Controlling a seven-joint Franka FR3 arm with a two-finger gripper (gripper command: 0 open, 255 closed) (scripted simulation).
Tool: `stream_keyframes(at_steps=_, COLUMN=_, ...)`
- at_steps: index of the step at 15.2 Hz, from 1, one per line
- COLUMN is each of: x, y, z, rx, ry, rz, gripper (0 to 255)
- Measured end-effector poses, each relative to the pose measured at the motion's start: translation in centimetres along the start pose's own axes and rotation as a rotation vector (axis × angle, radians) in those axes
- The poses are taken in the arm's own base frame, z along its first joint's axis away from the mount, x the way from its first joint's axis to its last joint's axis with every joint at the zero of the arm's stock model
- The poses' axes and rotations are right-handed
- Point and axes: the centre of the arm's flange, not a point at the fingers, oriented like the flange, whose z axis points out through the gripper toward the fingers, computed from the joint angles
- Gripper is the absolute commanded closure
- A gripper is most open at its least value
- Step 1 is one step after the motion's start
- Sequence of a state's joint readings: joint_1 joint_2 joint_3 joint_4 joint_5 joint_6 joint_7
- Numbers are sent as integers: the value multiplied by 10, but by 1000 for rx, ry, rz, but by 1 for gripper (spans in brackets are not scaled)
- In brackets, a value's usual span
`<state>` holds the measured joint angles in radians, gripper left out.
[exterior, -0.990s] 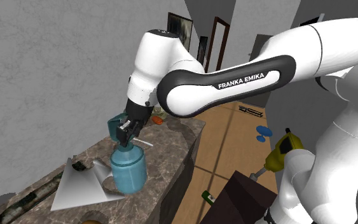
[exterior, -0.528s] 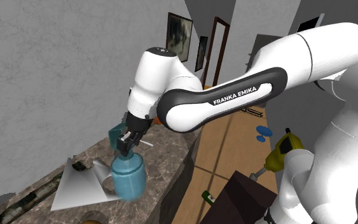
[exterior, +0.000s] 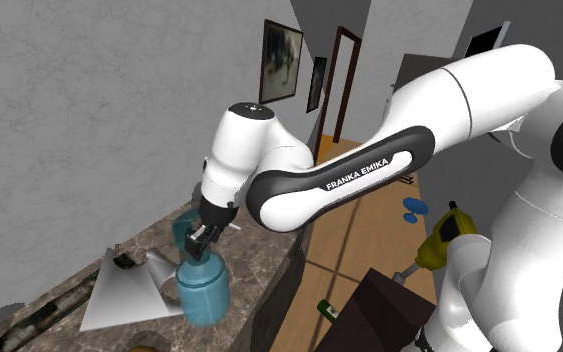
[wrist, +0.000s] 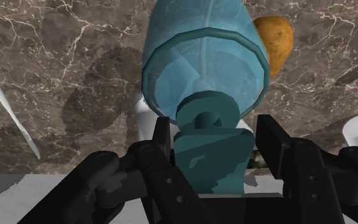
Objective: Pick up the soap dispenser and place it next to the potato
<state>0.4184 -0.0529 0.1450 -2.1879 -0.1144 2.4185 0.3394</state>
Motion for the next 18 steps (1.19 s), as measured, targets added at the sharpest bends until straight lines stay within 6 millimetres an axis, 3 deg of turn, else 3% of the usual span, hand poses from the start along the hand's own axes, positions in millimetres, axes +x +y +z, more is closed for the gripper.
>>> stream_keyframes(at_steps=18, x=-29, y=-1, z=92, rx=0, ry=0, rz=0, gripper=255)
